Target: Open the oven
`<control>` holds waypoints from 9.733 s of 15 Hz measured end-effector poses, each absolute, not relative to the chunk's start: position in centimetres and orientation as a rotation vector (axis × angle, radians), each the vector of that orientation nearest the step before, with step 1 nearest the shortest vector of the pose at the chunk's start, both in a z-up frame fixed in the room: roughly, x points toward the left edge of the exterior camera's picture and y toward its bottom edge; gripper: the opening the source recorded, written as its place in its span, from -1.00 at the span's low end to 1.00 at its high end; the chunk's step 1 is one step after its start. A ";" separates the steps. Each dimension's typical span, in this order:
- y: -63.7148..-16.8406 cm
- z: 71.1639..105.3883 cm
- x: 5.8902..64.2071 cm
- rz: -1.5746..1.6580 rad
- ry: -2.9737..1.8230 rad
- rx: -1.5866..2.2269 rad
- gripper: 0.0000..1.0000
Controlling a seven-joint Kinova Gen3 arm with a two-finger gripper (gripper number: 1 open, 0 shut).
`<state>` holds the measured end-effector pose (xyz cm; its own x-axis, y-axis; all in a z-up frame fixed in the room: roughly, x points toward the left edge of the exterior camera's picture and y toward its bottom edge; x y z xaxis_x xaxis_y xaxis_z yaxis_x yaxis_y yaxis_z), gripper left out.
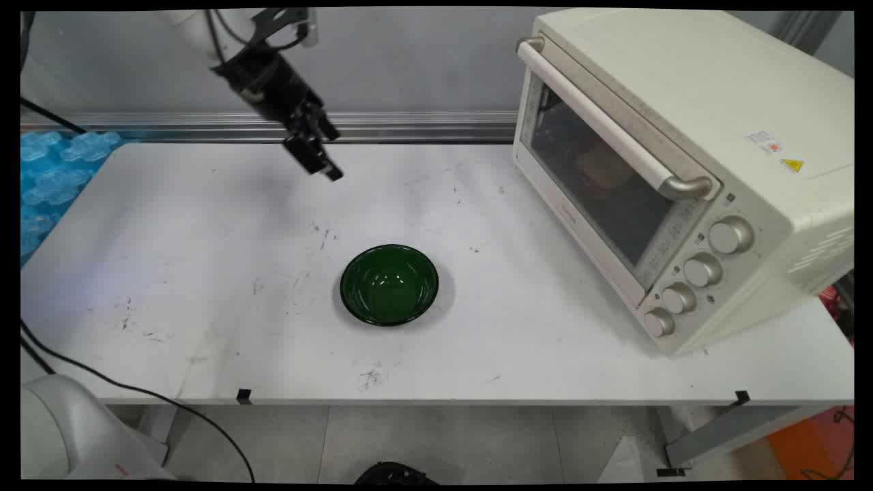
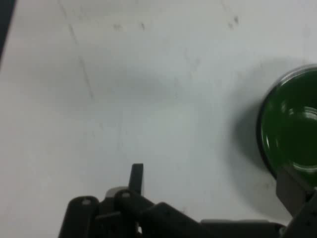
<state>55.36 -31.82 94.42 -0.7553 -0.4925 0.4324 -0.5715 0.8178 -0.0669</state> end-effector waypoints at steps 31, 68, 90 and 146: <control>-45.9 104.3 34.5 0.359 -2.284 0.689 -1.00; -42.6 99.7 32.5 0.226 -2.337 0.855 -1.00; -41.2 95.4 35.6 0.267 -2.357 0.854 -1.00; -33.1 84.2 41.7 0.217 -2.416 0.890 -1.00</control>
